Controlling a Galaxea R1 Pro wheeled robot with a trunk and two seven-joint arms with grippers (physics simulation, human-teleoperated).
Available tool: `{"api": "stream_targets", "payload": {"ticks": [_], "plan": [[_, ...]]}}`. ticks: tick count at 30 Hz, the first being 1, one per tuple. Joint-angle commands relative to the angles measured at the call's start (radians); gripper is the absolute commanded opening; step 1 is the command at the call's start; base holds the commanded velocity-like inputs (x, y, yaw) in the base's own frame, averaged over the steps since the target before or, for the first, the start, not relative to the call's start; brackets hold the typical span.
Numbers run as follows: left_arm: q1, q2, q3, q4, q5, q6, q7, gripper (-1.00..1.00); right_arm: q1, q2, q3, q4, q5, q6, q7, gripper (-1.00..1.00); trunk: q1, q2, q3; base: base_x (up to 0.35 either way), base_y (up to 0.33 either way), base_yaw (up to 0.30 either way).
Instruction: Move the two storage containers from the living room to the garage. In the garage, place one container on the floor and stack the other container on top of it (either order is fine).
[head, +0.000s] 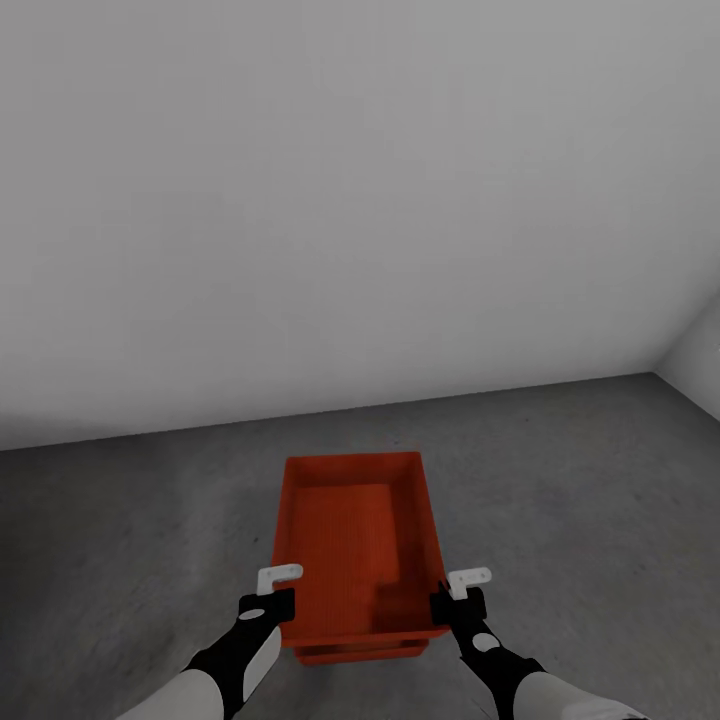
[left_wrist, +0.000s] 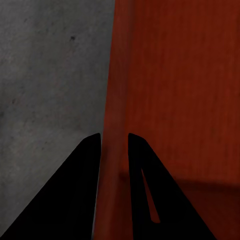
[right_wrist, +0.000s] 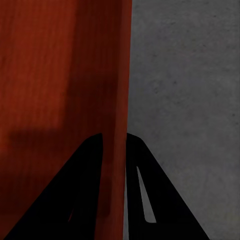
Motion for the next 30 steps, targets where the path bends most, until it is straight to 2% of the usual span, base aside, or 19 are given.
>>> {"api": "stream_targets", "payload": {"ticks": [1, 17, 30], "plan": [[-0.001, 0.001, 0.042, -0.014, -0.010, -0.029, 0.012, -1.00, 0.000, 0.000, -0.054, 0.003, -0.007, -0.002, -0.012, -1.00, 0.000, -0.001, -0.001, 0.000, 0.000, 0.000], [-0.001, -0.001, 0.042, -0.014, -0.010, -0.029, 0.012, -1.00, 0.000, 0.000, -0.054, 0.003, -0.007, -0.002, -0.012, -1.00, 0.000, -0.001, -0.001, 0.000, 0.000, 0.000], [-0.001, -0.001, 0.041, -0.010, -0.010, -0.028, 0.012, -1.00, 0.000, 0.000, -0.055, 0.003, -0.007, -0.003, -0.012, -1.00, 0.050, -0.092, -0.042, 0.000, 0.000, 0.000]]}}
